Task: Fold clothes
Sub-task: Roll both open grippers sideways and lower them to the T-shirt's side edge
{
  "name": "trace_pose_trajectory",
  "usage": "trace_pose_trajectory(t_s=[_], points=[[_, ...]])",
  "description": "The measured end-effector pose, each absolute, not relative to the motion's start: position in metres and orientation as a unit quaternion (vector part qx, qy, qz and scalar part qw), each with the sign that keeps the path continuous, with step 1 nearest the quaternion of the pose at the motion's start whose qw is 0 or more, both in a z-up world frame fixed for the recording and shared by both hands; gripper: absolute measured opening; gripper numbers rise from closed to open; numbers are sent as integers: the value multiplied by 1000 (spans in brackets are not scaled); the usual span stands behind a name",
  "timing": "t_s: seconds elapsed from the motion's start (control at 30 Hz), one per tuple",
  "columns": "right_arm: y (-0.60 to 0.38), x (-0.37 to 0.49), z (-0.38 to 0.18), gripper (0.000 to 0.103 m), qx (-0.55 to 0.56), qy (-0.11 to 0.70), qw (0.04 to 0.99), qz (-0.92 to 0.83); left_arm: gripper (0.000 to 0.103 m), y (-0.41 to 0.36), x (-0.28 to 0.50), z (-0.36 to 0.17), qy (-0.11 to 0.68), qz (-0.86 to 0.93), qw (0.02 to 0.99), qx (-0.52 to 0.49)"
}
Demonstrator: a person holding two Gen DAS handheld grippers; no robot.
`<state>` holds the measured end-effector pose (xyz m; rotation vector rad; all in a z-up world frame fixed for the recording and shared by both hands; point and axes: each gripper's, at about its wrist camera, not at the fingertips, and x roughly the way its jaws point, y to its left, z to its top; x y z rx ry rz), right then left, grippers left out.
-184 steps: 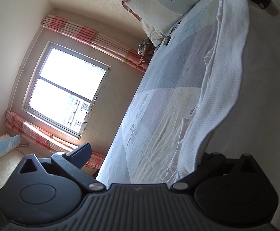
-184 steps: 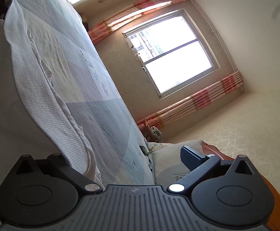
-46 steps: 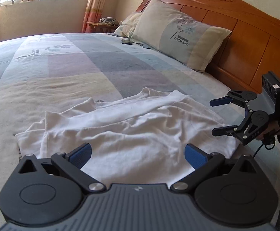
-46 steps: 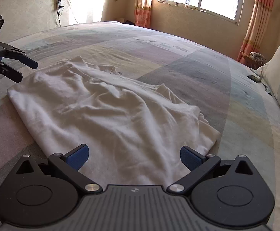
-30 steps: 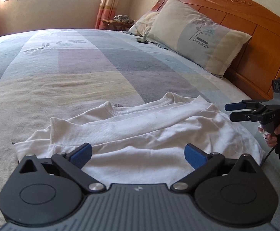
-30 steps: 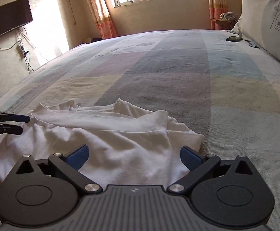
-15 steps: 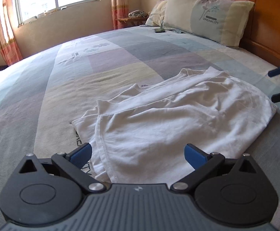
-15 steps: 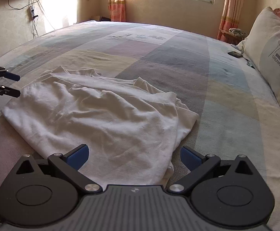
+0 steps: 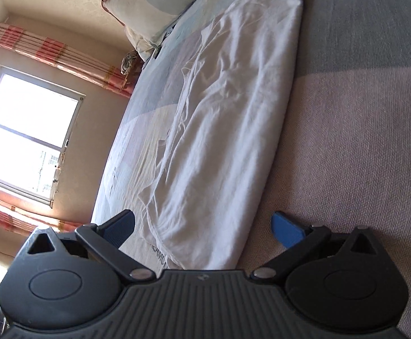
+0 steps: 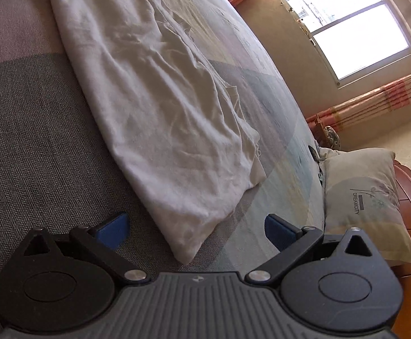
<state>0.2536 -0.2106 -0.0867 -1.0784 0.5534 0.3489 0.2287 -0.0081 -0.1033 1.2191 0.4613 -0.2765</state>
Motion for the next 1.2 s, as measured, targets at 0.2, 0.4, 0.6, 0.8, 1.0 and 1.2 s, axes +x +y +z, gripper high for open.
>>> trace_pose_trajectory(t_s=[0.2,0.4,0.6,0.8,1.0,1.2], points=[[-183,264,-96,103,-523,214,806,178,102,-46,249,-103,178,-154,779,581],[-146,270,-92,103,-507,165,817,222,102,-75,258,-109,155,-188,776,581],[-165,282,-95,103,-501,186,820,206,103,-45,273,-112,187,-127,767,600],[-192,286,-90,103,-503,218,813,194,102,-30,276,-120,193,-85,757,619],[-153,285,-105,103,-602,149,764,177,101,-68,273,-129,137,-92,739,653],[-163,293,-100,103,-563,163,790,180,102,-48,289,-125,166,-100,756,625]])
